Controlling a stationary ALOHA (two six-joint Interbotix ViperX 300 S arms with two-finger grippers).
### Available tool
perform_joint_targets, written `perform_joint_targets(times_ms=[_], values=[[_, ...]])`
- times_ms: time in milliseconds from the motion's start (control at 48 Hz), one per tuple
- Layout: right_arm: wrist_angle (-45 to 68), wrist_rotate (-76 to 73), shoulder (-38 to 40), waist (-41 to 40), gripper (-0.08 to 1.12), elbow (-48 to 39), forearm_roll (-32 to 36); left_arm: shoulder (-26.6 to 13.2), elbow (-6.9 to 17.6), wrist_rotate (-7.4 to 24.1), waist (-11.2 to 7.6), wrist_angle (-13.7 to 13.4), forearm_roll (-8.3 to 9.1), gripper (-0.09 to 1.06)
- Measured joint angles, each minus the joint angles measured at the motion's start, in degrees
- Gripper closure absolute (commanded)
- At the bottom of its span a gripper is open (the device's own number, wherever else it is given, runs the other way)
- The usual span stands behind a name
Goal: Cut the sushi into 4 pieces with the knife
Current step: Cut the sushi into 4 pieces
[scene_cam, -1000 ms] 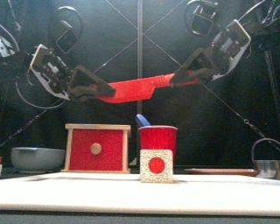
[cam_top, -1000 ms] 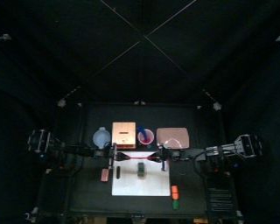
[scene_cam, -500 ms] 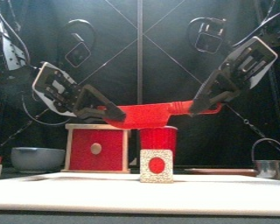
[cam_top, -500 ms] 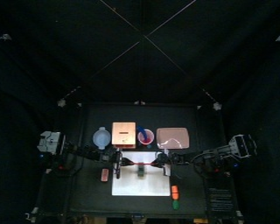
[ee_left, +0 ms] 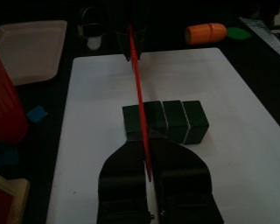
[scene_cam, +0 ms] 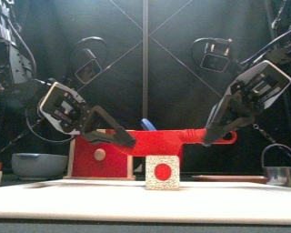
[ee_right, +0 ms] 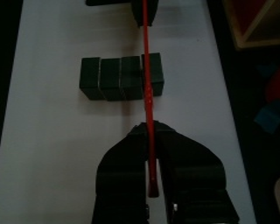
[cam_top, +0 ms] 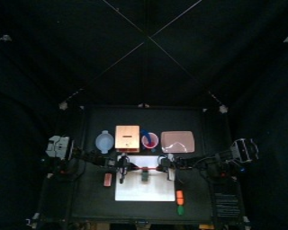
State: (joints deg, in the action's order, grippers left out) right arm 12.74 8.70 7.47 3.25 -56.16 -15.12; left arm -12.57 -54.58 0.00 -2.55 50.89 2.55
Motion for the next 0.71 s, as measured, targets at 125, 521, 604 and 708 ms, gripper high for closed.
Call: perform_joint_targets(times_ms=[125,521,604,708], values=[[0.00,0.00,-0.18,-0.09,1.01,0.09,0.00,-0.70,0.18,0.09,-0.09,0.35,-0.18,0.74],[0.00,0.00,-0.62,-0.09,1.01,0.18,-0.26,-1.58,0.18,0.00,-0.97,0.79,-0.97,0.74],[-0.09,0.09,-0.62,0.09,1.01,0.35,-0.35,-1.67,0.18,0.00,-1.14,0.79,-1.23,0.74],[-0.09,0.00,-0.88,0.44,1.01,0.44,-0.35,-1.76,0.18,-0.09,-1.58,0.79,-1.32,0.74]])
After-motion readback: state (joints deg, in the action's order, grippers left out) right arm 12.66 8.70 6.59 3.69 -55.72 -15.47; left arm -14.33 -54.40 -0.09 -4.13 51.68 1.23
